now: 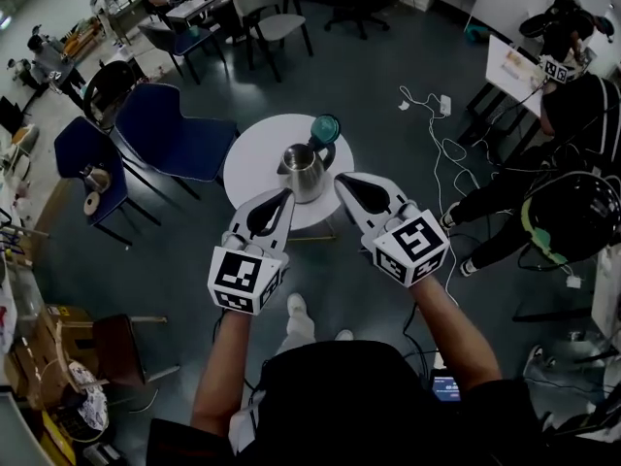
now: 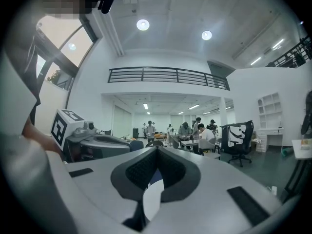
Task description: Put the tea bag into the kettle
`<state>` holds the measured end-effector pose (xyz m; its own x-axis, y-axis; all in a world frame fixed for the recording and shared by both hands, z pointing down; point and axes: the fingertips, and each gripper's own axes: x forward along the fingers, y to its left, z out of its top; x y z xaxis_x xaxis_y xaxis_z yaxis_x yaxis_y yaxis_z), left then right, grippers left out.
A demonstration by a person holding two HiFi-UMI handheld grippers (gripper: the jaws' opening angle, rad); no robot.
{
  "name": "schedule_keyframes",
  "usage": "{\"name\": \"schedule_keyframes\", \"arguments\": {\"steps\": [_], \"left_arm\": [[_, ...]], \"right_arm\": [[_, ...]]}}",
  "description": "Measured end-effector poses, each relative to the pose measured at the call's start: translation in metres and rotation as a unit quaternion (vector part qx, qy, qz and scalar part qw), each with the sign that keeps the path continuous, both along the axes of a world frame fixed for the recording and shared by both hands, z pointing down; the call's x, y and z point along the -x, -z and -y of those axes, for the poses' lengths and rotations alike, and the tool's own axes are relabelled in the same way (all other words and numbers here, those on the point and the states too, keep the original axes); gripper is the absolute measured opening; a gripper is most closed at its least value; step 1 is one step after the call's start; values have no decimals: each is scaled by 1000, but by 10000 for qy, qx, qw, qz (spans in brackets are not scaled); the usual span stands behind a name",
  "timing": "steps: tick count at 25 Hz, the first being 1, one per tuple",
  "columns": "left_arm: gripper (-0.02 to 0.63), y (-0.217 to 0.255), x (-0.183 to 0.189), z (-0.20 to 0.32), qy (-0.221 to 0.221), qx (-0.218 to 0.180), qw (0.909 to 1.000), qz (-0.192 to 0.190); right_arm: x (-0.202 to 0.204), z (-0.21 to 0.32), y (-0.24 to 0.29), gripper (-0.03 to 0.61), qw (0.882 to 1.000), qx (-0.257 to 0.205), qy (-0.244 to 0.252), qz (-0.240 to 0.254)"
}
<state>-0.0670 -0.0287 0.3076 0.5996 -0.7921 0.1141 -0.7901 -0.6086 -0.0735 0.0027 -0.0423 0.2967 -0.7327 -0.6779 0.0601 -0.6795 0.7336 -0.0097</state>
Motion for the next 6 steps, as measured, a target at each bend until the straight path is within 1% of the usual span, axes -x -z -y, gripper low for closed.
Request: {"name": "schedule_keyframes", "arguments": {"steps": [6], "left_arm": [[15, 0, -5, -26, 88, -6, 10000, -1]], "right_arm": [[-4, -23, 4, 18, 10000, -50, 56, -26]]}}
